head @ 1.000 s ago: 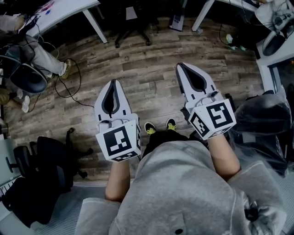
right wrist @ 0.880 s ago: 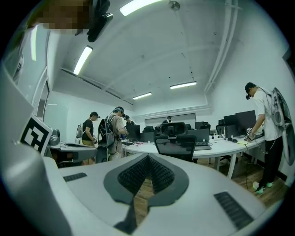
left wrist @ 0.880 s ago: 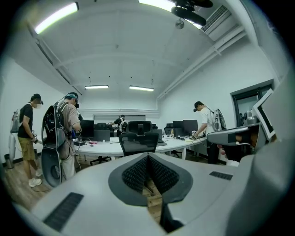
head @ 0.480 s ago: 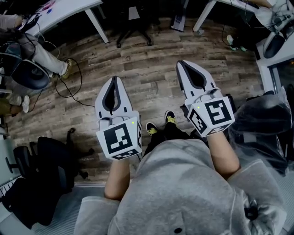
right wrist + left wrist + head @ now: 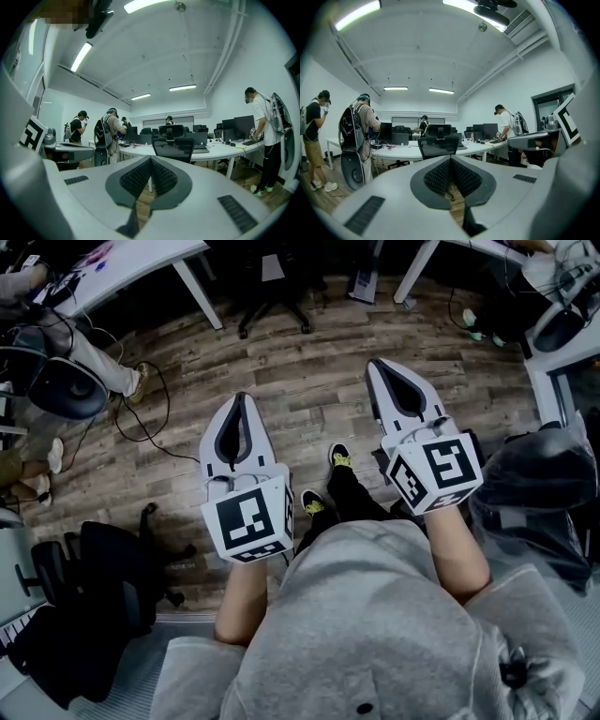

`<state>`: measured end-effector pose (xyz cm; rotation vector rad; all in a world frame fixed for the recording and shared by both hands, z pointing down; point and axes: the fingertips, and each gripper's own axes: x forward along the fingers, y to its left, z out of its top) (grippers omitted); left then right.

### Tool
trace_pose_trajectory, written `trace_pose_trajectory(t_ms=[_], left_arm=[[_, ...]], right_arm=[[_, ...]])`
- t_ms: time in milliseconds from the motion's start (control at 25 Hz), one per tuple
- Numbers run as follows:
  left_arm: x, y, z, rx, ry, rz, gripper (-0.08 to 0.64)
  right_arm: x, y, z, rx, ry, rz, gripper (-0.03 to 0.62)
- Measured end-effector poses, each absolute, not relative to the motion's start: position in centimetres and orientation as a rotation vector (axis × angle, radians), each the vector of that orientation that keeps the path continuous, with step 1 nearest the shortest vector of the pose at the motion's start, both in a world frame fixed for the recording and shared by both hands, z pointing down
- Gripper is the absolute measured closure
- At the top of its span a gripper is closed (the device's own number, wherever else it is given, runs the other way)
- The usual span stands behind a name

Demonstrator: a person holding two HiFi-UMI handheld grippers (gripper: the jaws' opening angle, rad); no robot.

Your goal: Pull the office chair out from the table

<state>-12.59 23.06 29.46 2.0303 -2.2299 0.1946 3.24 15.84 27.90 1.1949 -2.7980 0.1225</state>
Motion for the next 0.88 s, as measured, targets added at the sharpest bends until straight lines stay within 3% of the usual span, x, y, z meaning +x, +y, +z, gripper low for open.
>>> trace_pose_trajectory(t_ms=[880], left_arm=[[-11.1, 18.8, 29.1, 2.063, -2.234, 0.216, 0.552]], right_arm=[[4.5, 12.0, 28.6, 1.170, -2.803, 0.085, 0.566]])
